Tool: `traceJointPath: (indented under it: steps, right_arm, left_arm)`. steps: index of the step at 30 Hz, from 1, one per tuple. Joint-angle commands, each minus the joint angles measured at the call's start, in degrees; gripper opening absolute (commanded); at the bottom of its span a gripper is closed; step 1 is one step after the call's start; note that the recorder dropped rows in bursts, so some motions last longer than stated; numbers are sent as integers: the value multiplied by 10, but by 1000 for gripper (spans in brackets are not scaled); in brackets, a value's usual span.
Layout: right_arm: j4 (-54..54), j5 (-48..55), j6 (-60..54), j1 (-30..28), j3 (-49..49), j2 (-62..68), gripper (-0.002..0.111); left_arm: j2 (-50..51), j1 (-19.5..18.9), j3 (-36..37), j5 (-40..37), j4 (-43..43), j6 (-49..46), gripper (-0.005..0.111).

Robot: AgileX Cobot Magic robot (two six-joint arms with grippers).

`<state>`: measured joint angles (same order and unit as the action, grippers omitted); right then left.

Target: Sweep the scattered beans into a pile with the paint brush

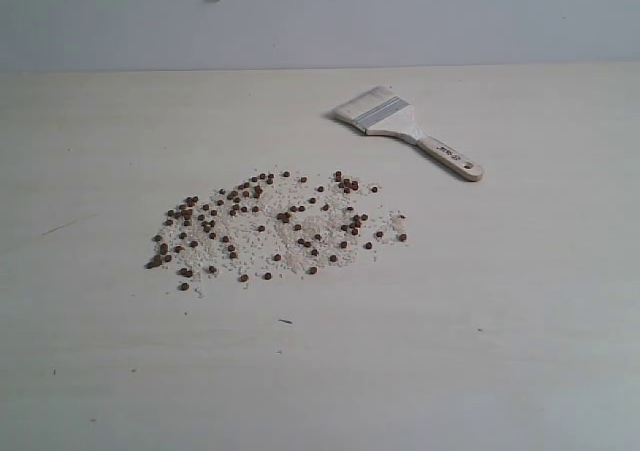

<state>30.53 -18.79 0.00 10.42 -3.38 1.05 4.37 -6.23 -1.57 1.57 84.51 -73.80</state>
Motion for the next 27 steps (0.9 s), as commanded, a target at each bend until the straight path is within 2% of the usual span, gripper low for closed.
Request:
traceJointPath:
  steps: [1,6,8,13,18,23,27]
  right_arm:
    - [11,6,-15,2,-50,82,0]
    - [7,51,-135,2,-176,279,0]
    - [7,125,-231,2,-279,395,0]
    - [-10,274,-299,1,-442,567,0]
    - [-114,420,-248,-16,-587,714,0]
    - [-259,579,-136,-32,-719,835,0]
    - [-325,679,-113,-32,-783,912,0]
  left_arm:
    - [1,-1,2,2,2,1,0]
    - [1,-1,2,2,2,1,0]
    - [1,-1,2,2,2,1,0]
    - [1,-1,2,2,2,1,0]
    - [1,-1,2,2,2,1,0]
    - [1,-1,2,2,2,1,0]
    - [1,-1,2,2,2,1,0]
